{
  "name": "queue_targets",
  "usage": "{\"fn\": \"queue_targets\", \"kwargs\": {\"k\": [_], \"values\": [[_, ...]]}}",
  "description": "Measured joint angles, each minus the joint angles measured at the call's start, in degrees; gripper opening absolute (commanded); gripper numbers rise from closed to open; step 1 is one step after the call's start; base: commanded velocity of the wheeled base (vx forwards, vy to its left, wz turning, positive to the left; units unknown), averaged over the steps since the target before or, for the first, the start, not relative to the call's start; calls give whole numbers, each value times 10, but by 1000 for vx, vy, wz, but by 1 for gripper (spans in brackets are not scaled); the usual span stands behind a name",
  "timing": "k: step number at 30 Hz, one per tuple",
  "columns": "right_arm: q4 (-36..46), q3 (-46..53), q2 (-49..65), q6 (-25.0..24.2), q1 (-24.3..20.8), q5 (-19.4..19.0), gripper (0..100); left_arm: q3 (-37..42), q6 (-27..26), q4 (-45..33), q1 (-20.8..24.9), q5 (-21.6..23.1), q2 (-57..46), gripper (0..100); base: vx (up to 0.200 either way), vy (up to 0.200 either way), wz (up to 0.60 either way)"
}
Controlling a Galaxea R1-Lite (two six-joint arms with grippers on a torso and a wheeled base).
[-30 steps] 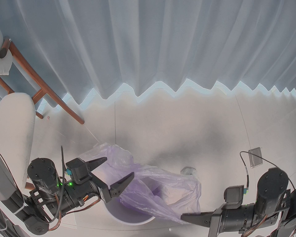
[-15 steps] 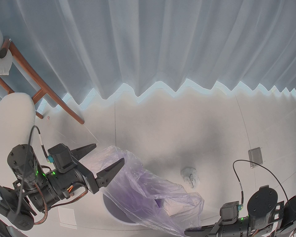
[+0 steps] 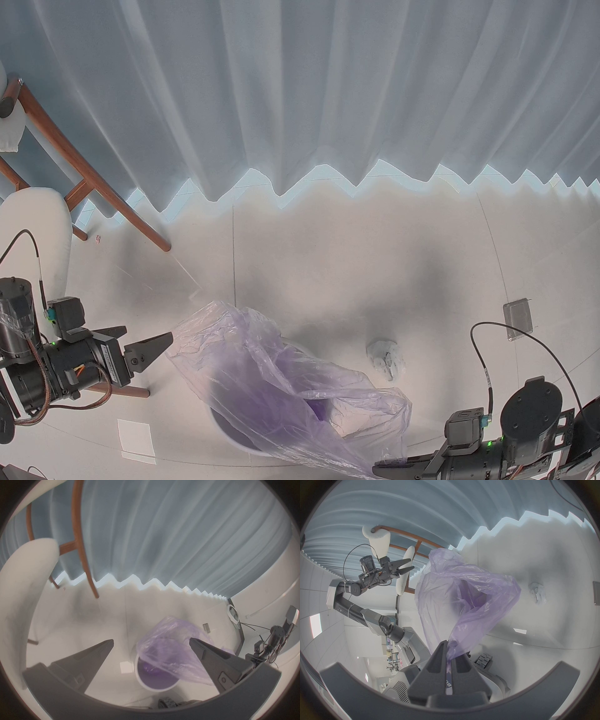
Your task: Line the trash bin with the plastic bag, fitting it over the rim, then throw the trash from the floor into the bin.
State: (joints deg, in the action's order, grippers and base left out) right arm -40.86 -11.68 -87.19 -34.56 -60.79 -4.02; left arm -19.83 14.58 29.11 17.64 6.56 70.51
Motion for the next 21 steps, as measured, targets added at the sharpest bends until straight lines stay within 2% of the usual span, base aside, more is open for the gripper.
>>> {"fn": "queue_targets", "kwargs": {"k": [3,9,21], "values": [[-3,0,-2,1,0,1,0,-10,7,-42,-25,7,-5,100,0,0,0],[-4,2,-7,2,0,1,0,-19,11,-46,-41,13,14,100,0,0,0],[-5,1,-14,4,-3,0,0,-10,14,-37,21,13,87,100,0,0,0]]}}
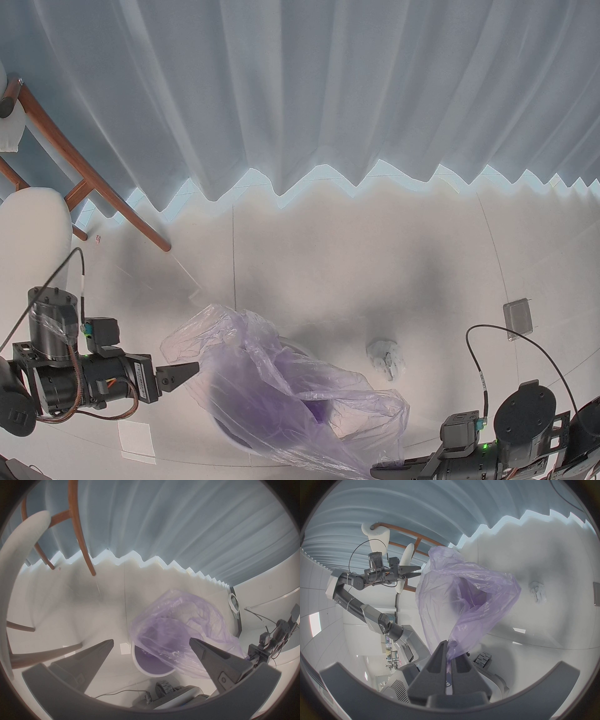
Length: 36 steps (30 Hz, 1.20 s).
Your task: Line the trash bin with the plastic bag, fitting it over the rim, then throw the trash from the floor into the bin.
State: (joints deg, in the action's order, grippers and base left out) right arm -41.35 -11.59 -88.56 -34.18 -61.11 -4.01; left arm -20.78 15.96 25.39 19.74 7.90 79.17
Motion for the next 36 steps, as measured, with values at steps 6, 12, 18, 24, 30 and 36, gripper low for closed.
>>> {"fn": "queue_targets", "kwargs": {"k": [6,12,18,24,30,36], "values": [[-10,-1,-1,0,-4,0,0,3,4,69,20,-1,64,100,0,0,0],[-22,1,-1,0,-8,1,0,27,29,255,26,-4,133,100,0,0,0],[-30,2,-1,0,-11,2,0,52,44,329,29,-30,202,100,0,0,0],[-34,2,0,0,-12,2,0,58,45,332,31,-34,235,100,0,0,0],[-34,2,0,1,-13,8,0,57,44,333,34,-35,243,0,0,0,0],[-34,2,0,1,-13,9,0,58,42,351,36,-58,243,0,0,0,0]]}}
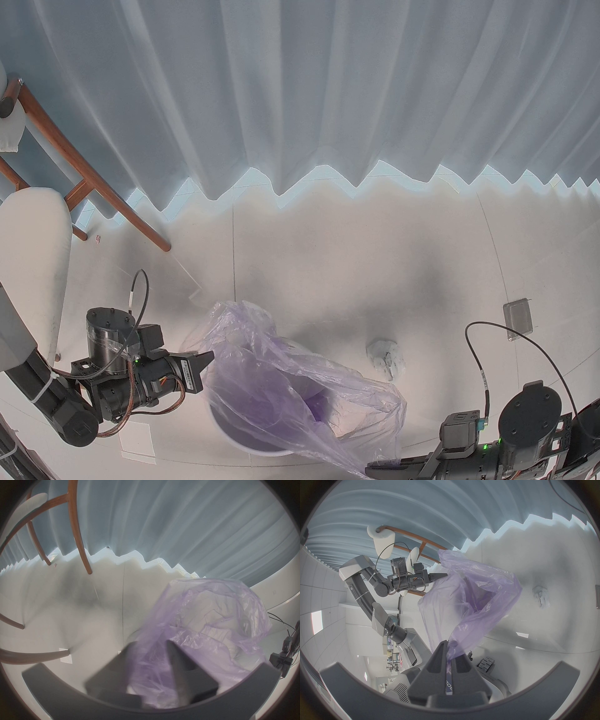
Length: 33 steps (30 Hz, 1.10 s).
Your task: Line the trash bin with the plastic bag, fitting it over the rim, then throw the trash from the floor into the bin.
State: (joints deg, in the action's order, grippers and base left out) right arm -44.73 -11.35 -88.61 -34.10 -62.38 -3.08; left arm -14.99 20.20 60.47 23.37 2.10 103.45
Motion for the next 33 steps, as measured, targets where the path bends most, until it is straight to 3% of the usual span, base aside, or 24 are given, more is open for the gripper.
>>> {"fn": "queue_targets", "kwargs": {"k": [15,19,28,33], "values": [[-27,-5,-38,-10,13,2,0,58,-36,-21,30,-13,-61,0,0,0,0],[-94,-1,-84,-27,18,17,0,68,-42,-22,36,-14,-72,0,0,0,0],[-335,10,-207,-52,19,96,0,86,-57,-22,42,-32,-68,0,0,0,0],[-352,-10,-266,-47,24,113,0,97,-63,-23,44,-37,-64,0,0,0,0]]}}
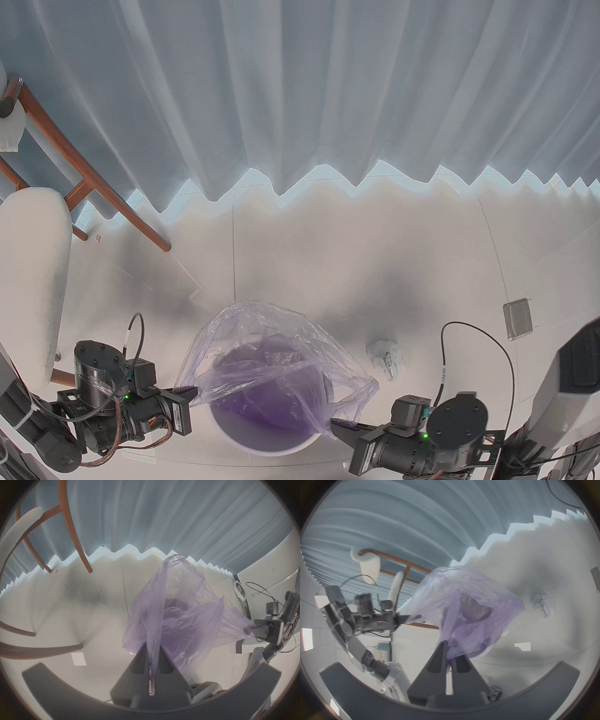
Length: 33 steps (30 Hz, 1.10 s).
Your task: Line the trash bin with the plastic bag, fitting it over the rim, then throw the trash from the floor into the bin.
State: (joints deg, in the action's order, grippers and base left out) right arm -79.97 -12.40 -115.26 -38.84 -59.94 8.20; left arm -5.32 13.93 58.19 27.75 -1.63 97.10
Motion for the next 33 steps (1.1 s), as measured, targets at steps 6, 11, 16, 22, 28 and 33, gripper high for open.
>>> {"fn": "queue_targets", "kwargs": {"k": [6,11,16,22,28,33], "values": [[72,-65,-48,11,42,-3,0,18,-2,0,17,5,4,0,0,0,0],[148,-116,-67,17,75,-14,0,33,-2,1,29,11,15,0,0,0,0],[198,-153,-69,20,88,-21,0,41,-5,7,33,9,42,0,0,0,0],[201,-142,-44,17,89,-35,100,43,-7,9,28,9,58,0,0,0,0],[201,-49,17,7,68,-62,100,43,-12,5,24,9,62,0,0,0,0],[201,33,100,2,48,-71,100,43,-22,1,16,9,62,0,0,0,0]]}}
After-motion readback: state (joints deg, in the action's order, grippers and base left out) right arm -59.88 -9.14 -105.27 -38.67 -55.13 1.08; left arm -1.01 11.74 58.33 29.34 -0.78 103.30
